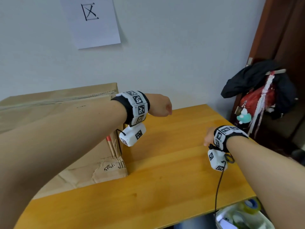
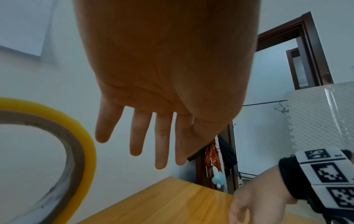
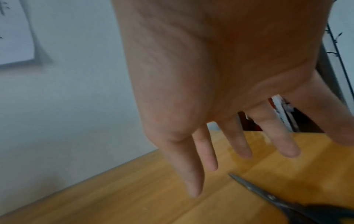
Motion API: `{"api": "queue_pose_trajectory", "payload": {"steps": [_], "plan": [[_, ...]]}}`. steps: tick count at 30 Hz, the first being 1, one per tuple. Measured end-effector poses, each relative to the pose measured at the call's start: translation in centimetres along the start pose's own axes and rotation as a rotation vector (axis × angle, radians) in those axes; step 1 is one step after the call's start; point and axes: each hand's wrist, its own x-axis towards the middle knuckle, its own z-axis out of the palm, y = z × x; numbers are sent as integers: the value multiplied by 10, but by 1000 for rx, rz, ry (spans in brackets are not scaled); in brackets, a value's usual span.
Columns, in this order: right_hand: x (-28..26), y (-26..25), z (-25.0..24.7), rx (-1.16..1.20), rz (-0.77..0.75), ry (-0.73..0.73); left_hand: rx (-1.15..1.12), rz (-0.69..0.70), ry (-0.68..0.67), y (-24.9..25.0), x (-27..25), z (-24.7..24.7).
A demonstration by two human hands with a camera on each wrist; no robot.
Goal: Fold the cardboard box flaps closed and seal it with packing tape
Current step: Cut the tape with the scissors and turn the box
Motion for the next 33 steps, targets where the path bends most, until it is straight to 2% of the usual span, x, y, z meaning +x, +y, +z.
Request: {"api": "queue_pose_trajectory", "payload": {"steps": [4,6,8,11,13,19,22,25,29,30,33], "plan": [[3,5,18,-83,34,-77,3,-4,-29,2,7,8],[9,5,28,-57,56,-32,-2,-7,-40,3,9,10],[8,2,36,-55,92,-51,-1,-6,-48,4,12,13],[36,0,47,-35,107,-39,2,1,-61,4,15,17],[53,-2,54,-60,92,-84,1,7,-66,3,17,20],[11,-24,50,161,75,5,-6,34,-24,-2,17,23],[3,-27,48,232,34,-11,-54,57,24,-6,14,21],[5,-32,33,466,-97,-3,-117,52,111,-14,5,13],[-8,-61,-11,1263,-342,256,-177,1,272,-31,-1,1],[-17,-69,-27,1393,-417,284,-185,-24,323,-35,-3,-2],[-48,-94,-71,1555,-670,303,-245,-105,442,-46,-6,-11]]}}
